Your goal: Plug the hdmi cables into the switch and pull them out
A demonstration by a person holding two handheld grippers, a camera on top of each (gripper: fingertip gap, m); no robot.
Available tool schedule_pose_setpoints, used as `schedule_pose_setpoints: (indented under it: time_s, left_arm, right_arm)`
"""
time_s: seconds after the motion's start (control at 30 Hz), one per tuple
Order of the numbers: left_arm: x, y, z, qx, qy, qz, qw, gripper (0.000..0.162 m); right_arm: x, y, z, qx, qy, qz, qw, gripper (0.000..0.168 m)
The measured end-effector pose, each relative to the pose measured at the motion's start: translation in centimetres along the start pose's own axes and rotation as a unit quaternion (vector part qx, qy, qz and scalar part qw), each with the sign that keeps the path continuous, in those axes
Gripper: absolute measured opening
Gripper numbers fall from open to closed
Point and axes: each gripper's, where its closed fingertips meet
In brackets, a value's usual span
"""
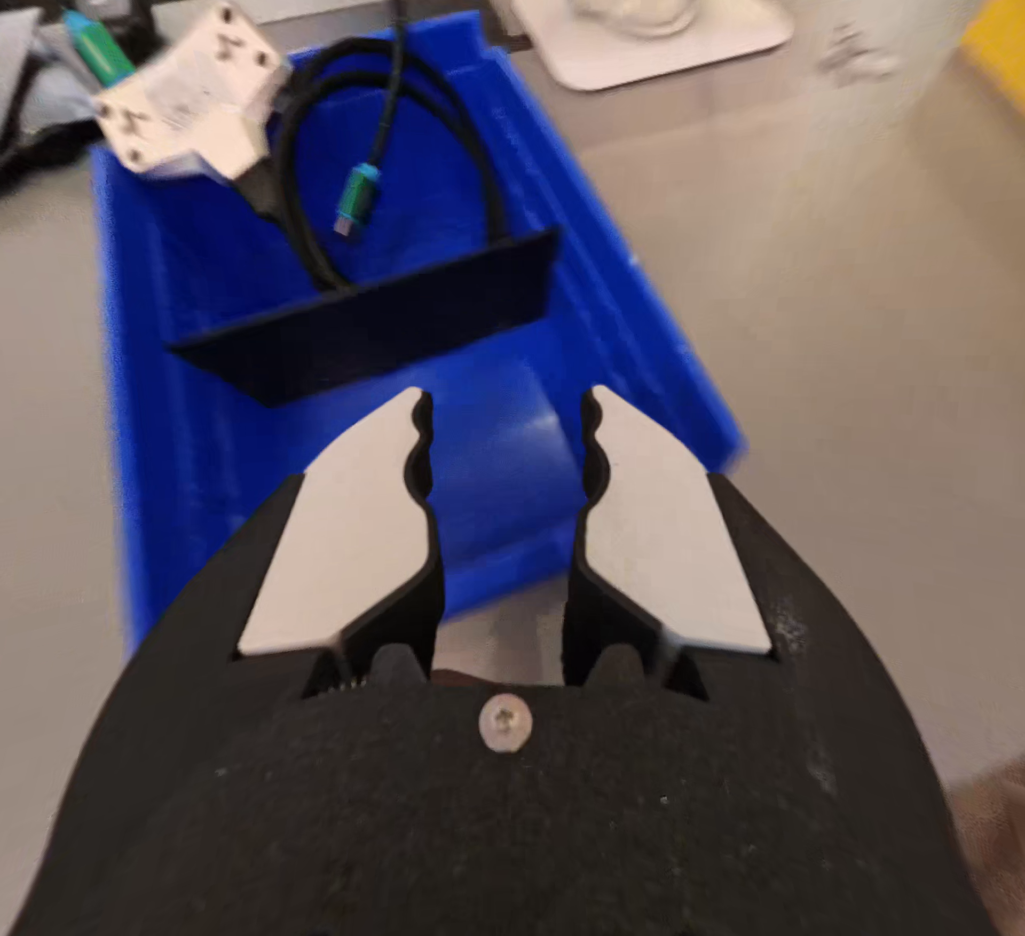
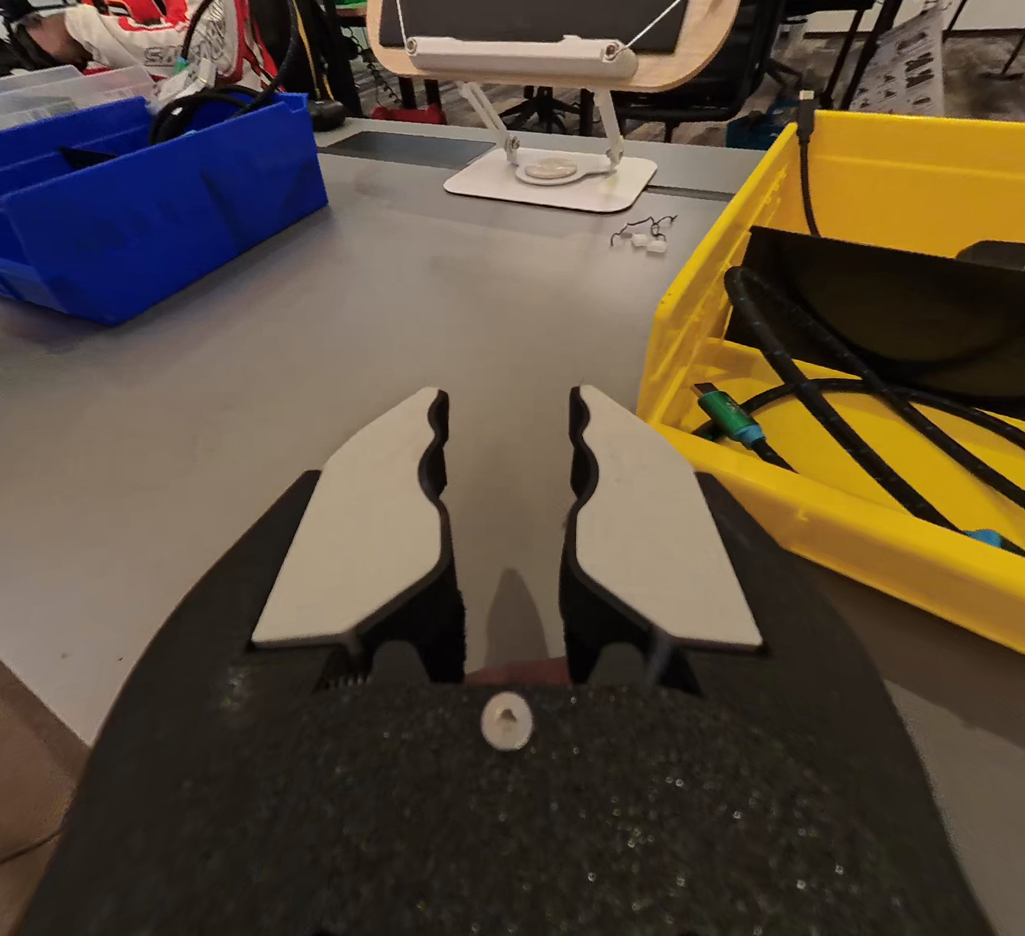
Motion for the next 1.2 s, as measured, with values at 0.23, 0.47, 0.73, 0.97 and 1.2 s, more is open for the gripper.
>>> schedule_pose_setpoints:
  time_s: [0.23, 0.47, 0.73, 0.97, 1.2]
  left_arm:
    - [10.3, -6.8, 9.9, -0.097, -0.064, 0.129, 0.985, 0.060]
    - [15.4, -5.6, 11.3, -0.111, -0.073, 0.182, 0.974, 0.048]
    - [12.4, -9.8, 10.5, -0.031, -0.130, 0.022, 0.991, 0.033]
    - [1.5, -19.5, 4.2, 0.052, -0.179, -0.246, 0.951, 0.032]
    - [1.5, -16.3, -10.2, 0.115, -0.098, -0.305, 0.940, 0.032]
  right_arm:
    - [-0.3, 0.2, 1.3, 0.002, -0.036, 0.003, 0.999, 0.041]
    - [-1.1, 0.7, 1.1, 0.023, -0.048, 0.007, 0.999, 0.041]
    - [-0.8, 0.9, 1.1, 0.036, -0.054, 0.013, 0.998, 0.040]
    - [-0.7, -0.6, 2.1, 0.033, -0.069, -0.017, 0.997, 0.040]
    - [0.6, -9.3, 7.6, -0.023, -0.194, -0.125, 0.973, 0.042]
Point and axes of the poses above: each gripper's, where its closed fingertips meet, x out along the fingers, y out of its underside, z = x × y across the jaws, and after that the axes turned 13 degrees about -x, right-handed
